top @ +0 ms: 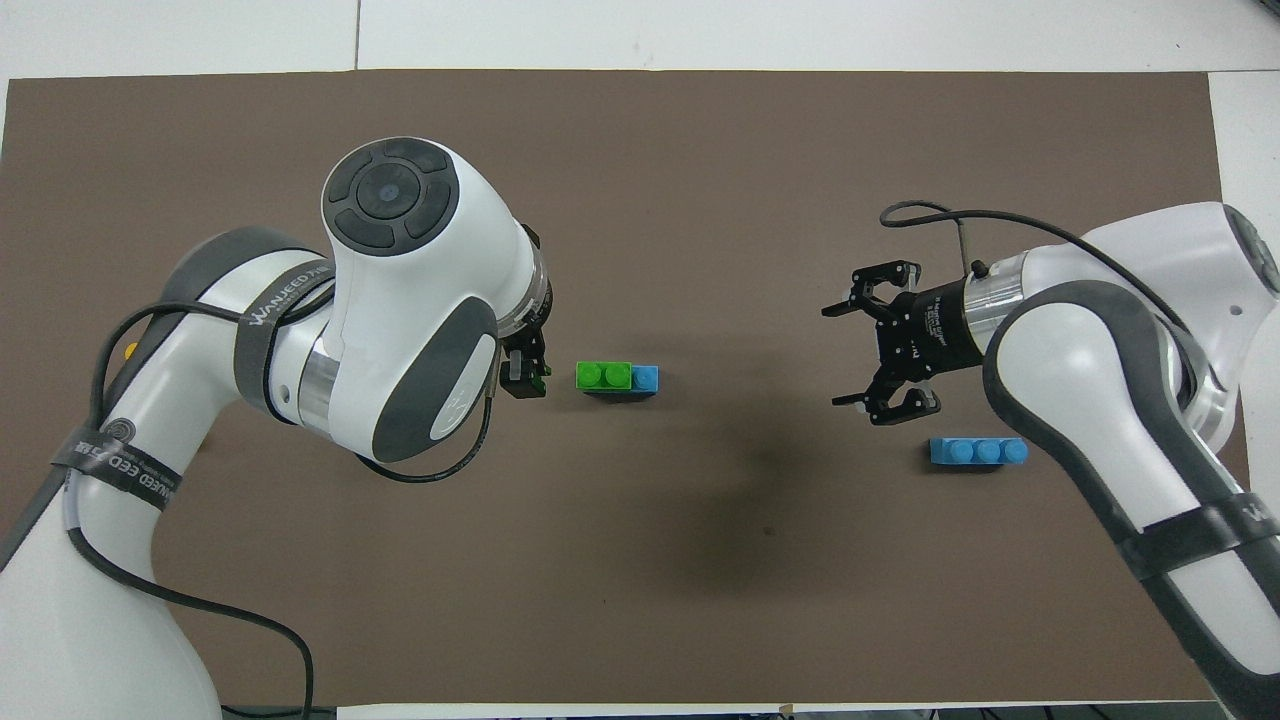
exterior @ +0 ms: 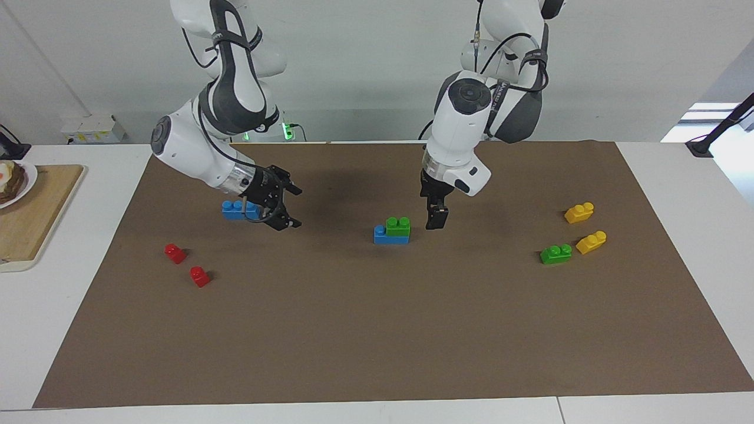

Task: Remove green block with left arm and hold with right
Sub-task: 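Lower the left gripper onto green while the right gripper reaches blue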

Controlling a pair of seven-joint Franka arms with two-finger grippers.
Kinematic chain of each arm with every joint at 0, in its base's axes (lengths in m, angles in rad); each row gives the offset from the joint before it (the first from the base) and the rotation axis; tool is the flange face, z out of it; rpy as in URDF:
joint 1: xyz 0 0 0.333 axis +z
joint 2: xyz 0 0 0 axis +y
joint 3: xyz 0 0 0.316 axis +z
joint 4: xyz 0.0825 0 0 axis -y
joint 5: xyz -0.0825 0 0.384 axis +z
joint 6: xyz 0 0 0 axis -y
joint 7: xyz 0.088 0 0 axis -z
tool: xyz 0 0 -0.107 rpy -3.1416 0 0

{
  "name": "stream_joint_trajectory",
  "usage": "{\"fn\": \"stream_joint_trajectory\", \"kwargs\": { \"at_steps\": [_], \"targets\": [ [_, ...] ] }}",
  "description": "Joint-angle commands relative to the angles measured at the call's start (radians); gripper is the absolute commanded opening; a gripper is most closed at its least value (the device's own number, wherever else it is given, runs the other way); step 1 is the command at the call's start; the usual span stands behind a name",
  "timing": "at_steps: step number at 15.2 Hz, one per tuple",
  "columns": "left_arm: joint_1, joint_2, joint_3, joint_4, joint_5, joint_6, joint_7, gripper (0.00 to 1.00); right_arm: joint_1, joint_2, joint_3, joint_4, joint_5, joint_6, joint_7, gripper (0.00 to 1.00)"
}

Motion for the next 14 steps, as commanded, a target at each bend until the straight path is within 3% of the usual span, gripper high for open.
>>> {"fn": "stream_joint_trajectory", "kwargs": {
  "at_steps": [1, 14],
  "targets": [
    [-0.016, -0.008, 0.014, -0.024, -0.002, 0.029, -0.019, 1.0, 0.053, 0.004, 0.0, -0.053, 0.064, 0.105, 0.004, 1.0],
    [-0.065, 0.003, 0.016, -0.047, 0.011, 0.056, -0.102, 1.0, 0.274, 0.108, 0.002, -0.101, 0.272, 0.394, 0.035, 1.0]
  ]
}}
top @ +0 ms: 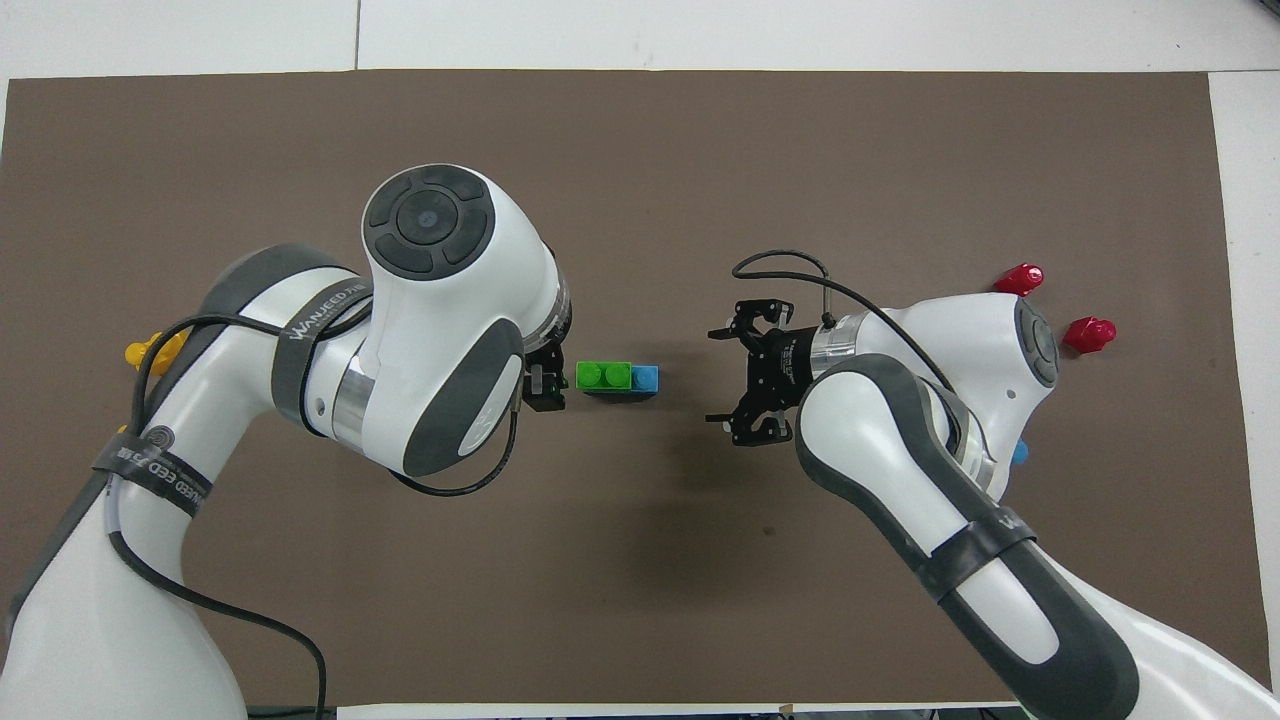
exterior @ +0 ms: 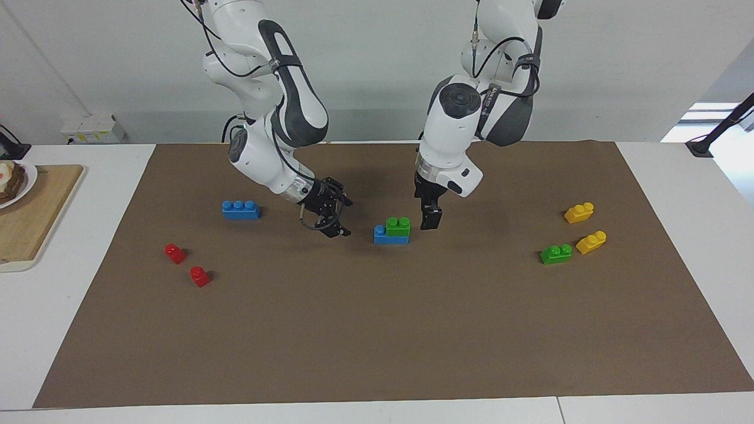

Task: Remove green block with left arm and hold with right
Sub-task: 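Lower the left gripper onto green while the right gripper reaches blue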

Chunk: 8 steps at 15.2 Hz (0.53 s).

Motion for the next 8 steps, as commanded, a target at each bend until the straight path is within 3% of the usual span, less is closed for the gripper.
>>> {"fn": "stream_joint_trajectory", "kwargs": {
  "at_steps": [1, 8],
  "targets": [
    [-0.04, 0.002, 0.014, -0.018, 0.03, 0.033, -0.056, 1.0, 0.051, 0.039, -0.001, -0.009, 0.066, 0.085, 0.012, 1.0],
    [-0.06, 0.043, 0.014, -0.04, 0.032, 0.081, -0.094, 1.0, 0.136, 0.145, 0.0, 0.02, 0.146, 0.212, -0.004, 1.0]
  ]
}}
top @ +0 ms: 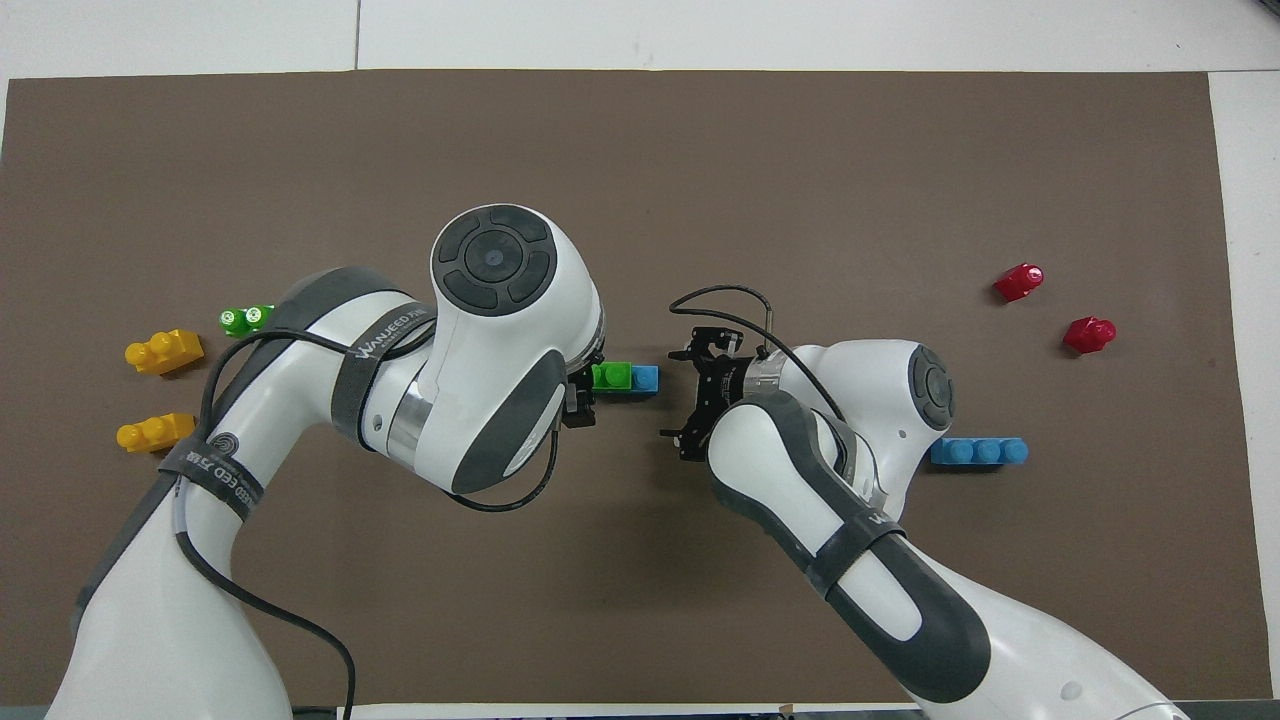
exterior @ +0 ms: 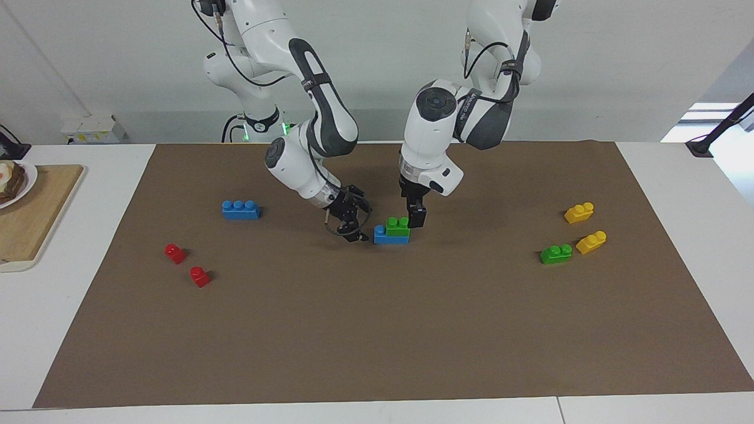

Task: Remove green block with left arm and hold with right
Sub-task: 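Lower the left gripper onto green while the right gripper reaches blue, then close the left gripper on green while the right gripper grips blue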

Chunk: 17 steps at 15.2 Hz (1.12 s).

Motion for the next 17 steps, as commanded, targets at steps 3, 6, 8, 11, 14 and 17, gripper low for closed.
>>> {"fn": "stream_joint_trajectory", "kwargs": {
  "at_steps": [3, 6, 8, 11, 14, 17],
  "targets": [
    [-0.018, 0.028, 0.013, -0.009, 0.02, 0.033, -0.025, 1.0, 0.016, 0.036, -0.001, 0.023, 0.028, 0.041, -0.01, 1.0],
    [-0.018, 0.028, 0.013, -0.009, 0.02, 0.031, -0.025, 1.0, 0.033, 0.048, -0.001, 0.03, 0.037, 0.044, -0.01, 1.0],
    [-0.018, 0.026, 0.013, -0.015, 0.026, 0.033, -0.02, 1.0, 0.034, 0.054, -0.001, 0.046, 0.058, 0.063, -0.018, 1.0],
    [-0.018, 0.028, 0.013, -0.017, 0.031, 0.036, -0.02, 1.0, 0.038, 0.056, -0.001, 0.056, 0.064, 0.066, -0.018, 1.0],
    [-0.02, 0.026, 0.013, -0.031, 0.031, 0.057, -0.022, 1.0, 0.038, 0.062, -0.001, 0.066, 0.064, 0.07, -0.02, 1.0],
    [-0.029, 0.034, 0.013, -0.042, 0.031, 0.074, -0.025, 1.0, 0.039, 0.077, -0.001, 0.084, 0.063, 0.073, -0.02, 1.0]
  ]
}}
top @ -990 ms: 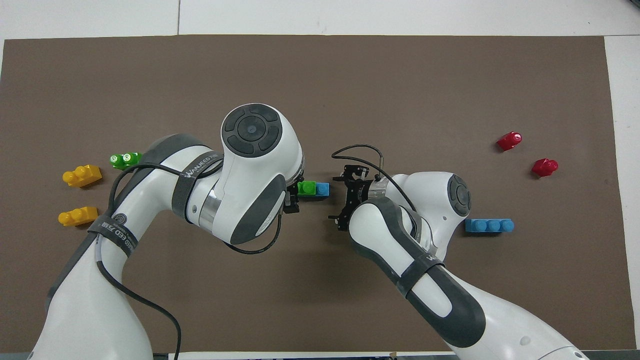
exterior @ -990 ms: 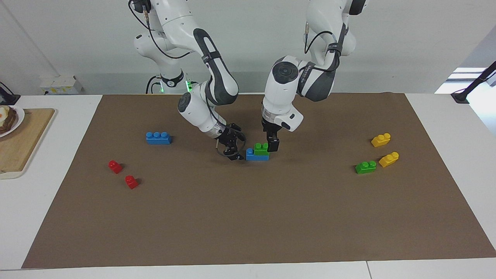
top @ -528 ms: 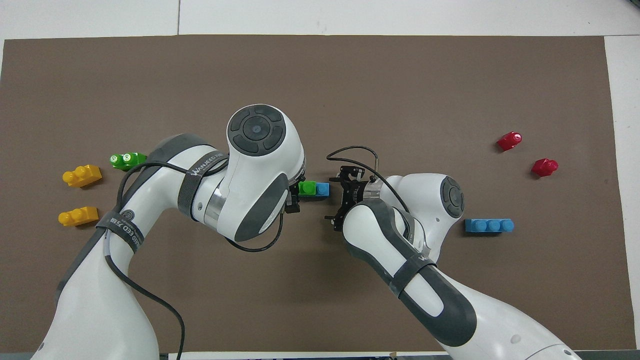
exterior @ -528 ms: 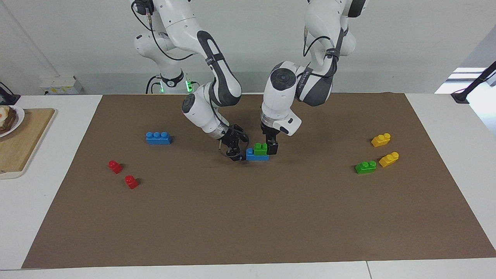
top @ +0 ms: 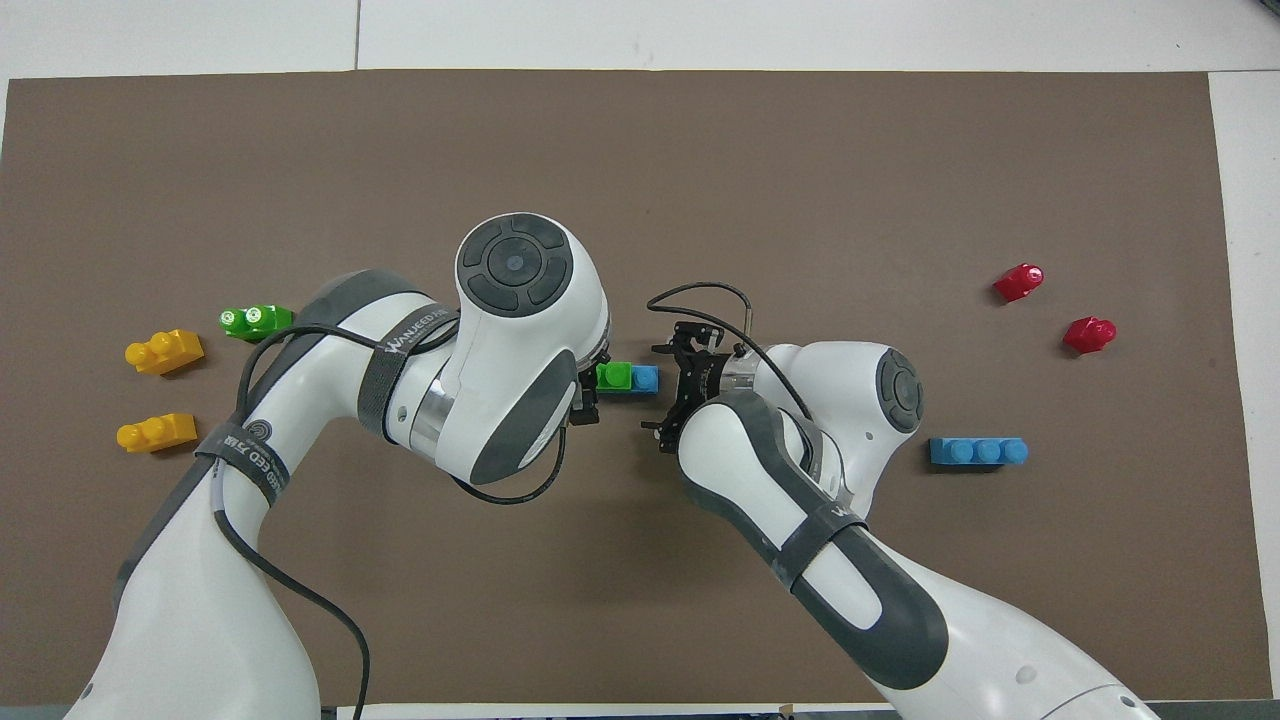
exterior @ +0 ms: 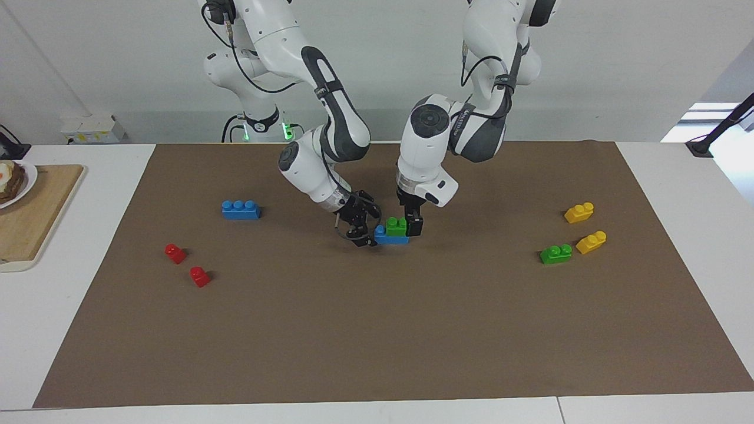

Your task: Remove green block with left arm and hold with right

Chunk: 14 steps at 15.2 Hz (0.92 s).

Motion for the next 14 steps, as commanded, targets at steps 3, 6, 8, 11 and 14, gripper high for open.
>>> {"fn": "stream_joint_trajectory", "kwargs": {
  "at_steps": [3, 6, 8, 11, 14],
  "targets": [
    [-0.057, 0.02, 0.015, -0.028, 0.036, 0.039, -0.08, 1.0, 0.008, 0.049, -0.001, 0.051, 0.032, 0.026, -0.026, 1.0],
    [-0.058, 0.023, 0.015, -0.039, 0.044, 0.064, -0.103, 1.0, 0.006, 0.057, -0.001, 0.056, 0.032, 0.026, -0.027, 1.0],
    [-0.06, 0.022, 0.015, -0.062, 0.046, 0.074, -0.103, 1.0, 0.009, 0.057, -0.001, 0.056, 0.031, 0.028, -0.033, 0.85],
    [-0.058, 0.02, 0.015, -0.065, 0.046, 0.079, -0.103, 1.0, 0.008, 0.062, -0.001, 0.054, 0.032, 0.037, -0.043, 0.5],
    [-0.057, 0.02, 0.015, -0.071, 0.046, 0.094, -0.117, 1.0, 0.006, 0.063, -0.001, 0.054, 0.066, 0.04, -0.046, 0.3]
  ]
}}
